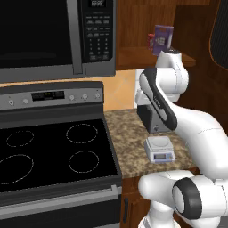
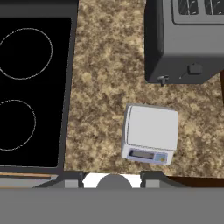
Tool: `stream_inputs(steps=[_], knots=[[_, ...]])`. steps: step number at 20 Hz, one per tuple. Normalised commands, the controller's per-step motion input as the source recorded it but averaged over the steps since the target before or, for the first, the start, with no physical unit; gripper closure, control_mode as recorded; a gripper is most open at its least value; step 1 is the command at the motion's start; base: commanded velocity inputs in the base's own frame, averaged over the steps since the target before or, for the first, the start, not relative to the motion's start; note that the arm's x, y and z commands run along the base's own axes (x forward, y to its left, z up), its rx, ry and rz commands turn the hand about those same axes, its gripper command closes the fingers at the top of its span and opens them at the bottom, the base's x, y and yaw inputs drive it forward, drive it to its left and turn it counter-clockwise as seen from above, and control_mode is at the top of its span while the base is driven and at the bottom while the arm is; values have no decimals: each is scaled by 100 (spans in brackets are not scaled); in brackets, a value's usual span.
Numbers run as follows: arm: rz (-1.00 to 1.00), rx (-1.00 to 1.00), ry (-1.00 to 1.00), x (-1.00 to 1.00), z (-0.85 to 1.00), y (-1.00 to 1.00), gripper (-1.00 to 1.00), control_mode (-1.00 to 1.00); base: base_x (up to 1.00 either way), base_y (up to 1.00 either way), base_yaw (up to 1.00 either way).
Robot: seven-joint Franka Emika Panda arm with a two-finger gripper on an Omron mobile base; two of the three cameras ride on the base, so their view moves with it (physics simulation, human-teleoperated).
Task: Pick the cereal and place it on the digital scale for weighing, and close the cabinet.
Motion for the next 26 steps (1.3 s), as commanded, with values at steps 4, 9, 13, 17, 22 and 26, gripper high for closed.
stream_inputs(steps=[4, 9, 13, 17, 22, 26], knots=[[0, 0, 0, -25, 0, 1, -100, -100, 0, 0, 0], [0, 0, -9, -58, 7, 0, -100, -100, 0, 0, 0], [0, 0, -27, -19, 48, -9, -100, -100, 0, 0, 0], [0, 0, -38, -13, 55, -19, -100, -100, 0, 0, 0], [0, 0, -31, -2, 66, -6, -100, -100, 0, 0, 0], [0, 0, -23, -3, 69, -8, -100, -100, 0, 0, 0]])
